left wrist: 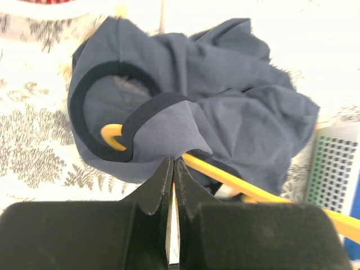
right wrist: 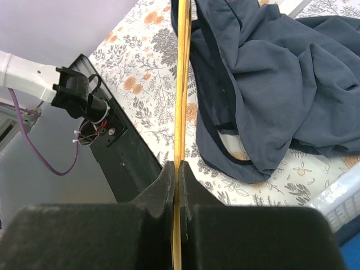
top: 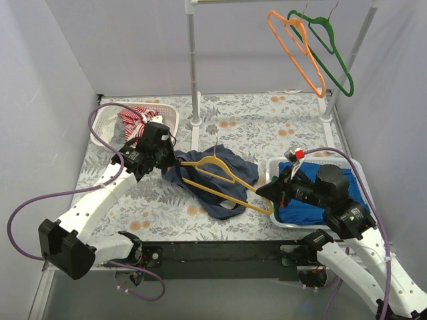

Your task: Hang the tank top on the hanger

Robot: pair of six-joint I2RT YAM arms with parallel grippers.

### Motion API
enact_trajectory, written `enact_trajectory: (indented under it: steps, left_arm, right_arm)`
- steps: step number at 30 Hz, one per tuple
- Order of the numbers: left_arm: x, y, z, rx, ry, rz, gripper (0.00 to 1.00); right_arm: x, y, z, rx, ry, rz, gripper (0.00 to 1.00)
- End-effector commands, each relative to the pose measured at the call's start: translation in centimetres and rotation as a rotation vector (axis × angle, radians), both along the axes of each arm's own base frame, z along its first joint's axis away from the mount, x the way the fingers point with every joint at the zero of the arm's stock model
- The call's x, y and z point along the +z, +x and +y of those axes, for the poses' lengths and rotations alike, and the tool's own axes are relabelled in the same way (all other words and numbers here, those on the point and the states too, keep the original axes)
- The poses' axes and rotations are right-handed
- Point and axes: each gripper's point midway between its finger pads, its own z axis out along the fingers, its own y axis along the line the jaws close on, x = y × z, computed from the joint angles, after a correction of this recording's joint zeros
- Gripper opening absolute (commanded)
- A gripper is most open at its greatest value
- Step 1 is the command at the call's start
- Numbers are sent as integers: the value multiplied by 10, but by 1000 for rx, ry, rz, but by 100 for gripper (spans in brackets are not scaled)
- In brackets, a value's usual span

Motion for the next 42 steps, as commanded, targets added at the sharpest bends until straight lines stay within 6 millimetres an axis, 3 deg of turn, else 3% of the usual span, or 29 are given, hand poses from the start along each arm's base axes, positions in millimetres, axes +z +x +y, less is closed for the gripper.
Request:
enact_trajectory:
  steps: [1,2,4,6,7,15,18,21,27,28,33,36,40,42]
  left_arm:
    - [32,8,-2,-17,-22,-79,0]
    - [37,10,-3,-14,-26,-92,0]
    - [42,12,-7,-26,-43,-96,0]
    - [49,14,-13,-41,-66,-107,0]
    - [51,14,-14,-42,-72,-111,0]
    - [53,12,-13,-48,-69,-105,0]
    - [50,9,-5,-22,-40,-103,0]
    - [57,7,-13,-44,-90,-114,0]
    - [80,14,-18,-43,-132,-158,0]
    - [82,15,-19,-43,-132,-163,0]
    - [74,17,-16,-32,-101,-146,0]
    - [72,16,-12,-36,-79,-148,6]
    - [80,13,-13,-70,-80,-183,37]
    - [93,9,-15,-110,-100,-233,47]
  right_arm:
    - [37,3,17,78,157,-165,1]
    - [25,4,20,85,163,-137,1]
    - [25,8,23,87,191,-165,1]
    - [10,15,23,53,174,-153,1]
    - [17,20,24,44,199,-196,1]
    - [11,38,31,-25,209,-235,1]
    - [17,41,26,-57,196,-258,1]
    - [22,41,27,-58,217,-286,1]
    - [3,40,52,-17,218,-277,1]
    - [2,32,60,16,214,-280,1]
    - [2,30,71,-28,191,-346,1]
    - [1,35,69,-63,194,-376,1]
    - [1,39,71,-72,196,-400,1]
    - [-1,39,74,-61,195,-408,1]
